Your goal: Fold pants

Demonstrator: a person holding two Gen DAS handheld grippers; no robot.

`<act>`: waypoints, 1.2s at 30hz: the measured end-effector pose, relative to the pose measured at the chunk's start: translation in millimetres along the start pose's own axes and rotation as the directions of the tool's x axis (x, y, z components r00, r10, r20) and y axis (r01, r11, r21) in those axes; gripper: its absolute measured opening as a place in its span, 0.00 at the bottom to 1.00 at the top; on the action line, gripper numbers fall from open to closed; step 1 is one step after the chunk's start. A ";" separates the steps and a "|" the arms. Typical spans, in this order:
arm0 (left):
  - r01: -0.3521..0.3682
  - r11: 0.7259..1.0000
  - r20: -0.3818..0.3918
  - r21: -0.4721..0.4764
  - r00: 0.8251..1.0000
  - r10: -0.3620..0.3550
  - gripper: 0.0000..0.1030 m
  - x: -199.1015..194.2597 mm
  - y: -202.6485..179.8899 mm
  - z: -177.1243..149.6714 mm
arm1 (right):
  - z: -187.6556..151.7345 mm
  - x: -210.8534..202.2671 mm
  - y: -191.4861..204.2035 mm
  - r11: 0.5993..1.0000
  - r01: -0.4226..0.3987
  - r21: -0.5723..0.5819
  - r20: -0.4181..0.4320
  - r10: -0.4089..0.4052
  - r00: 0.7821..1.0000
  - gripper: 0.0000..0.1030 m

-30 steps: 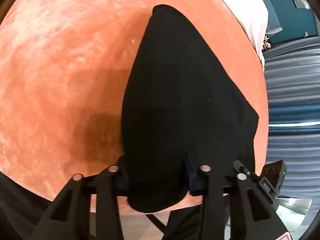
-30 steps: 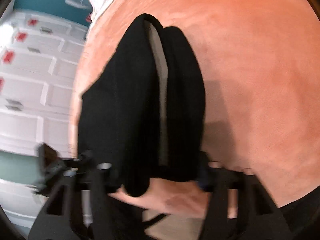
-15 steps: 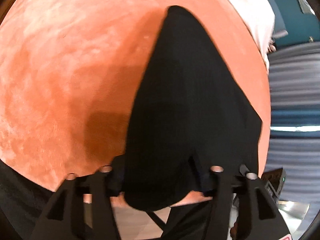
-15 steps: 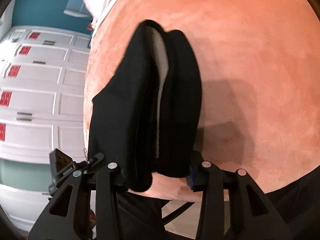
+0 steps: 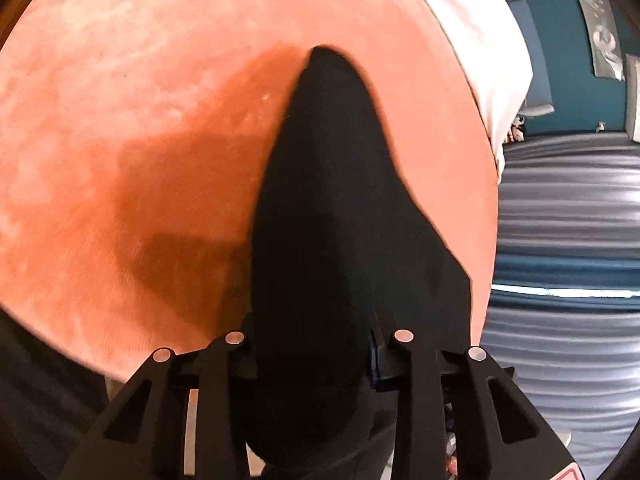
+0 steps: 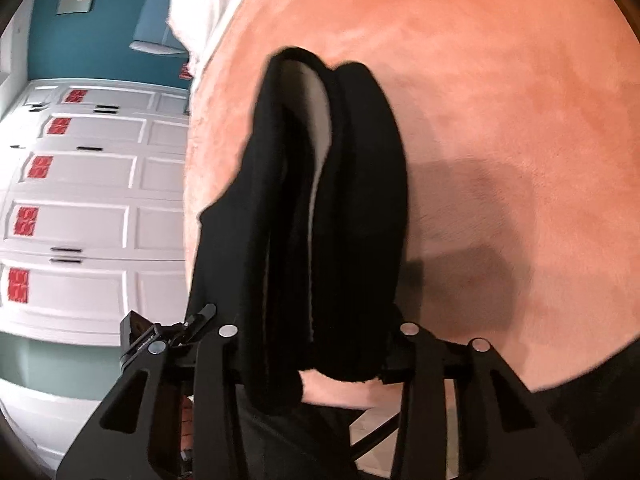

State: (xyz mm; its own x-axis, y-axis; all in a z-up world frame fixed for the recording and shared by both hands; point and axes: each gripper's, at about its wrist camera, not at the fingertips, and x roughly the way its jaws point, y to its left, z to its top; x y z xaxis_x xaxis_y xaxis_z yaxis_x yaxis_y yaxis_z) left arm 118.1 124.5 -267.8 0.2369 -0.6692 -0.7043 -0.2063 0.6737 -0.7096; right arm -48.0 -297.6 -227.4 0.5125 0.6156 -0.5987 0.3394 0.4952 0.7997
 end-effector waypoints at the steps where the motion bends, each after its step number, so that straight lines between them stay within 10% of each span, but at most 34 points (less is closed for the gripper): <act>1: 0.001 1.000 0.002 0.016 1.000 -0.001 0.29 -8.4 -5.5 -5.1 | -5.0 -6.9 5.1 1.000 -0.008 -0.009 -0.002 0.008 1.000 0.35; 19: -0.036 0.919 0.187 0.393 0.981 -0.042 0.28 -136.0 -123.7 -94.6 | -75.9 -138.2 115.3 0.940 -0.087 -0.331 0.132 0.137 0.982 0.35; 36: 0.044 0.811 0.346 0.583 0.890 -0.297 0.28 -241.4 -204.8 -81.0 | -41.0 -203.5 214.0 0.802 -0.162 -0.576 0.255 0.364 0.896 0.35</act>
State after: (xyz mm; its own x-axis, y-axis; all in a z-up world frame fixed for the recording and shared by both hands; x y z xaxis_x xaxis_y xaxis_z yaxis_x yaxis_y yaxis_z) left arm 26.3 122.6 45.8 0.6009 -0.6873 -0.4081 0.3968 0.6997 -0.5942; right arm -112.0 -291.7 63.7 0.7836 0.5756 -0.2337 -0.2651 0.6500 0.7122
